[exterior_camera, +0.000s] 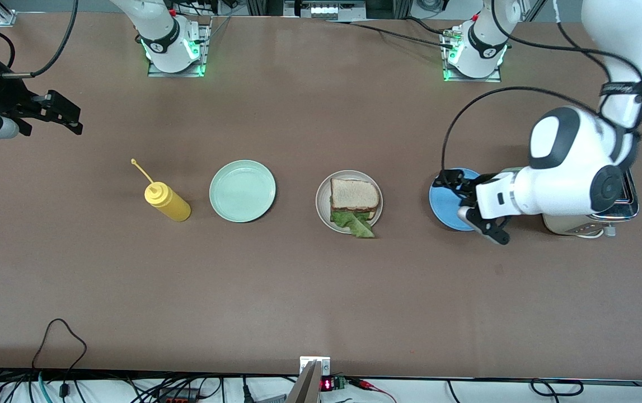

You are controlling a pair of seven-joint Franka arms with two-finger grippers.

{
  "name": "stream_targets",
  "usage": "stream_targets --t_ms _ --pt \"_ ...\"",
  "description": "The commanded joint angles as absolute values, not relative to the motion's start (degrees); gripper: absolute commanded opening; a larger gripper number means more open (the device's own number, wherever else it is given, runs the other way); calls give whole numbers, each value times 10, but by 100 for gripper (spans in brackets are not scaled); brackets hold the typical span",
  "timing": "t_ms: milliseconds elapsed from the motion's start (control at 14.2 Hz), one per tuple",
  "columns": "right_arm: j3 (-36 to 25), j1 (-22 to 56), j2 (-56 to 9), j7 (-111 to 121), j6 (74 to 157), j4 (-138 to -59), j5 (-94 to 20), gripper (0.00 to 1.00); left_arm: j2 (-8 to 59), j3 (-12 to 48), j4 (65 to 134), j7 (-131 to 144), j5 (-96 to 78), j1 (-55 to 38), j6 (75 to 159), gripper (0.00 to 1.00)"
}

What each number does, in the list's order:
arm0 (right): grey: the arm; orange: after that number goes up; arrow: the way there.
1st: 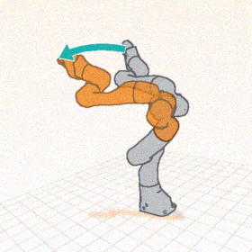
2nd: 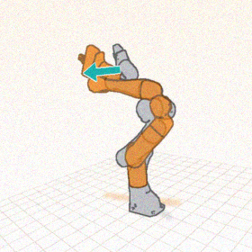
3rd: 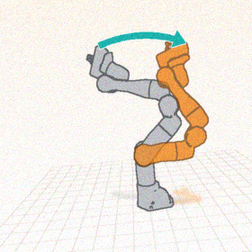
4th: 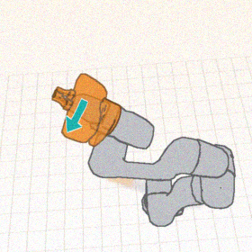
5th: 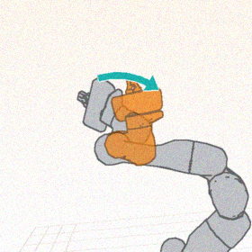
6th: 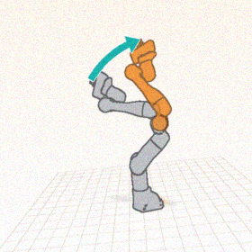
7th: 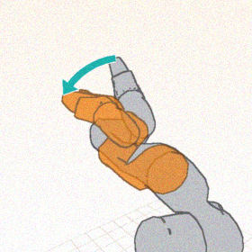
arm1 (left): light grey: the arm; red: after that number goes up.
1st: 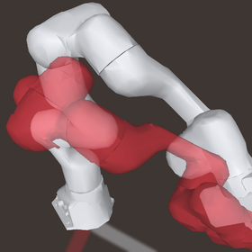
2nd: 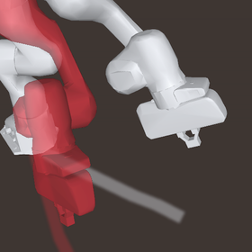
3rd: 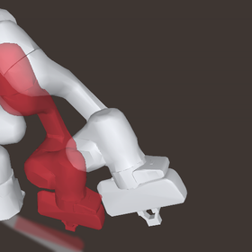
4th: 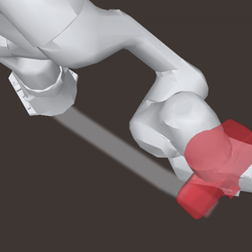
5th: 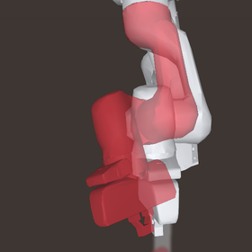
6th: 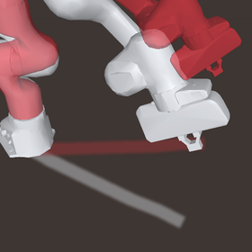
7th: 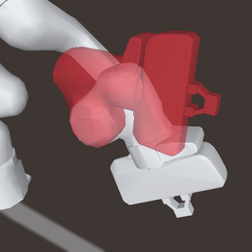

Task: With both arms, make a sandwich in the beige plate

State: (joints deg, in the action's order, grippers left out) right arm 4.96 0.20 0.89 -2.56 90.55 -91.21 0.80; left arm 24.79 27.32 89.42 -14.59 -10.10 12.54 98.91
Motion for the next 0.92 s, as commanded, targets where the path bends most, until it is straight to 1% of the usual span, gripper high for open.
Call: stream_targets --t_ms 0,282,423,494,564,705,846 --pt "53 -1 4 -29 902 -899 1 100 250 276 837 -112 -42 120 919 100" --pt "53 -3 4 -31 903 -898 1 100 242 284 744 -37 68 100 784 100" --pt "52 -2 4 -31 899 -898 1 100 229 284 714 2 113 92 742 100" --pt "52 -2 4 -31 898 -898 1 100 188 271 725 15 113 88 743 100" --pt "52 -3 4 -31 900 -898 1 100 165 250 742 21 110 79 746 100" --pt "52 -3 4 -31 900 -898 0 100 116 177 777 25 97 40 779 100" --pt "52 -3 4 -31 899 -898 0 100 57 108 848 25 36 21 837 100"
